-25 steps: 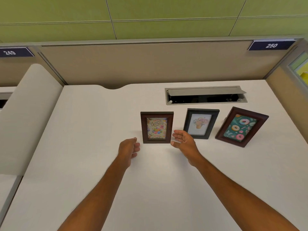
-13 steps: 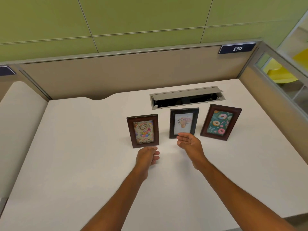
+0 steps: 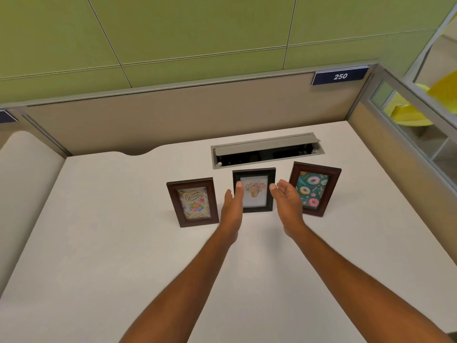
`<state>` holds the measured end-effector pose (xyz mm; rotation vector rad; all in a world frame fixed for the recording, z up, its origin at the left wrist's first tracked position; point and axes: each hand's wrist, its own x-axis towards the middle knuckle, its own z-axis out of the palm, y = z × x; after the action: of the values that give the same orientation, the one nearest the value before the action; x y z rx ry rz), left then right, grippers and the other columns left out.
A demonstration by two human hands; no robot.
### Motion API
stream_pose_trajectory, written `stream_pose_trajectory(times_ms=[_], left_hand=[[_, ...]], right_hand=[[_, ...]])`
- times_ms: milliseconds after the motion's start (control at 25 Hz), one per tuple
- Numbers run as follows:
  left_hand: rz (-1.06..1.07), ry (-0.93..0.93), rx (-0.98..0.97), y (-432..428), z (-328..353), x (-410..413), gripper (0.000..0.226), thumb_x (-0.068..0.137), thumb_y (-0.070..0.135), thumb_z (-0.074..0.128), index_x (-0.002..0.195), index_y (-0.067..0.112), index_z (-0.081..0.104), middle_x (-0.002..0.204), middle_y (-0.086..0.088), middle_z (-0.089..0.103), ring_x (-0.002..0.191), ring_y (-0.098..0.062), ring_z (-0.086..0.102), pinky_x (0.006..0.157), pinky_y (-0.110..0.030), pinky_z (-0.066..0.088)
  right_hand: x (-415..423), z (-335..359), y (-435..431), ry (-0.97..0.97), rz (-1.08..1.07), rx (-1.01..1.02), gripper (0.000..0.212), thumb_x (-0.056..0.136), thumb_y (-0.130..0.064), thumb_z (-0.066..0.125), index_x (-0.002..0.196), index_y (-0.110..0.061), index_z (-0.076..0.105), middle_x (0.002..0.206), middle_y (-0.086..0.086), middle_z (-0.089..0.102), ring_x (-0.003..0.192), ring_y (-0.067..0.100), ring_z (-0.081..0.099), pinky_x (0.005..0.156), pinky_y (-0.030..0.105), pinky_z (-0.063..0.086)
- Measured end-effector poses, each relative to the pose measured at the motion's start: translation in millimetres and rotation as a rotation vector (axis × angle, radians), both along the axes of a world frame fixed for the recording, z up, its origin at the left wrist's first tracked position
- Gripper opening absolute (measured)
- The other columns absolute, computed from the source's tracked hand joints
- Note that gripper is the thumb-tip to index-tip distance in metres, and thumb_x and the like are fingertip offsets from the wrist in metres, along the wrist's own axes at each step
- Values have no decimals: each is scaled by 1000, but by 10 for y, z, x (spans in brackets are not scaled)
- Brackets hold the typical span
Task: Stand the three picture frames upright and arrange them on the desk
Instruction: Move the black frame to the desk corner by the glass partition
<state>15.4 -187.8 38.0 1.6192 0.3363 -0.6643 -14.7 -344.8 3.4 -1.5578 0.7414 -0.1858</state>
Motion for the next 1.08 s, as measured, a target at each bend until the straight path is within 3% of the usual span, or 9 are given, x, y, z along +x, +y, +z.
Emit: stream_pose_trajectory(times_ms=[80,160,240,360,560,640,760,880,1080], left_hand=[[18,-24,-10,-88,-64,79,91,103,82,33,175,27,24,180,-7,34,164,-32,34,134,-57,29],[15,-46,-33,-151,-119,167,87,103,83,31,169,26,39,169,-9,51,155,-31,49,131,-56,36],[21,-67,-35,-191,-145,233,82,104,82,28,158,26,55,153,-7,66,141,-28,62,124,-50,46],[52,-93,-17,-241,-182,302,79,105,80,26,147,26,64,140,-6,75,128,-25,71,105,-38,55],[90,-72,-12,-264,-269,393,78,107,78,25,149,26,65,144,-8,73,133,-30,68,122,-53,50],[97,-64,-24,-249,-287,413,78,106,79,27,151,28,65,147,-7,72,136,-30,66,123,-51,48],[112,-67,-41,-244,-283,421,75,106,79,28,148,31,66,142,-2,74,129,-23,69,103,-35,55],[127,-63,-32,-253,-278,438,68,105,81,28,136,37,70,127,4,78,117,-16,72,82,-24,52],[111,-77,-26,-234,-323,443,78,105,81,28,150,29,65,142,-4,74,132,-26,68,113,-44,53]], right_hand=[[59,11,-43,52,80,47,73,103,-55,65,162,-20,43,162,2,53,147,21,50,113,36,44],[119,21,-80,97,165,99,73,101,-67,58,158,-24,48,150,-3,61,136,17,57,102,27,46],[183,8,-117,116,215,113,64,100,-74,51,142,-27,61,129,-9,72,121,10,66,84,19,49],[278,-32,-173,119,230,135,48,101,-77,43,120,-38,64,113,-18,71,105,-2,64,76,17,47],[392,-65,-257,143,229,168,45,102,-76,39,108,-42,67,106,-20,71,98,-3,64,72,16,48],[427,-64,-281,167,211,172,44,101,-76,41,102,-42,69,100,-21,74,94,-2,68,66,14,51],[460,-69,-298,162,200,193,45,99,-77,42,101,-42,71,85,-25,81,91,0,71,63,12,54],[473,-71,-309,155,182,218,45,100,-76,43,100,-42,72,86,-25,81,98,5,71,74,22,54],[473,-80,-336,144,169,228,46,101,-74,46,95,-38,72,76,-29,79,96,6,70,80,28,54]])
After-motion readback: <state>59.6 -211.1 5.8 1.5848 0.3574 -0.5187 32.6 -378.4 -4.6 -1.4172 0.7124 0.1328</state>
